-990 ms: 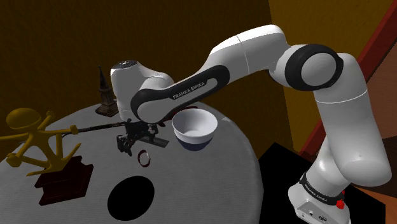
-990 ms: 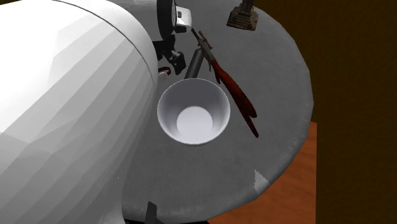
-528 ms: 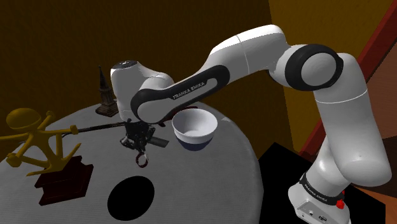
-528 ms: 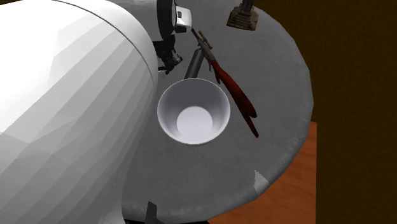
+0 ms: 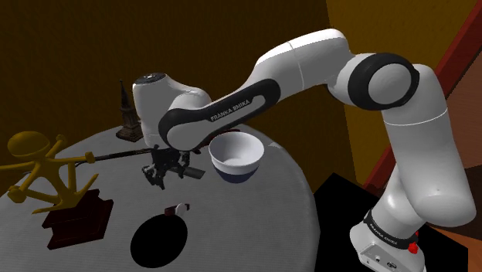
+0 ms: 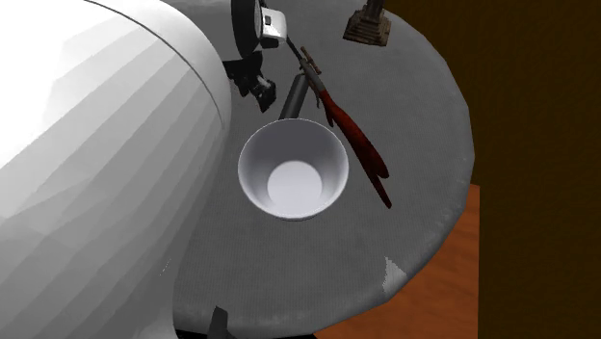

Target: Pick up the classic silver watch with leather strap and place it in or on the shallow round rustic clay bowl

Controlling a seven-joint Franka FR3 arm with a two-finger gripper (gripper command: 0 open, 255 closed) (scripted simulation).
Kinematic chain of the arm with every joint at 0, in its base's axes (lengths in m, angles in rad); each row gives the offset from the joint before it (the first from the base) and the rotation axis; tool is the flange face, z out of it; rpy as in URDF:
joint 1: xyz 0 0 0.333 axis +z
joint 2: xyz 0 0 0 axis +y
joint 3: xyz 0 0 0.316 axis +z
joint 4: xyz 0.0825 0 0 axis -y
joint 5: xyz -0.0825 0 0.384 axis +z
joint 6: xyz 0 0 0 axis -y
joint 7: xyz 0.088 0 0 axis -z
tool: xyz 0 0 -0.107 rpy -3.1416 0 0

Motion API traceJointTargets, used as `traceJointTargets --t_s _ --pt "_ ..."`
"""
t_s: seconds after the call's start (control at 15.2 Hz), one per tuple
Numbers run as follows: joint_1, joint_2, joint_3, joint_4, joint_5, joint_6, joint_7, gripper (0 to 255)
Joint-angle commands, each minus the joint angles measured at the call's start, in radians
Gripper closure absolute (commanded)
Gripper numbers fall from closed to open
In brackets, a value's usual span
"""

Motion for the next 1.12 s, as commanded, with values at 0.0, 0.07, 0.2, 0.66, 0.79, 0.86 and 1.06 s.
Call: traceJointTargets --t_s 0.0,0.07,0.2,0.66,0.79,0.86,1.06 --pt "0.035 -0.036 -0.003 -0.030 -0.031 -0.013 0.043 0" --pt "0.058 -0.056 -0.005 -0.044 -0.051 -0.024 0.070 0" --pt "0.108 -0.089 -0.008 -0.066 -0.093 -0.053 0.125 0" --pt "0.291 -0.139 -0.005 -0.079 -0.237 -0.202 0.304 0" --pt "0.286 -0.134 -0.009 -0.097 -0.242 -0.179 0.308 0" --pt "0.284 -0.132 -0.011 -0.105 -0.245 -0.168 0.310 0" --pt "0.277 -0.122 -0.017 -0.129 -0.254 -0.135 0.316 0"
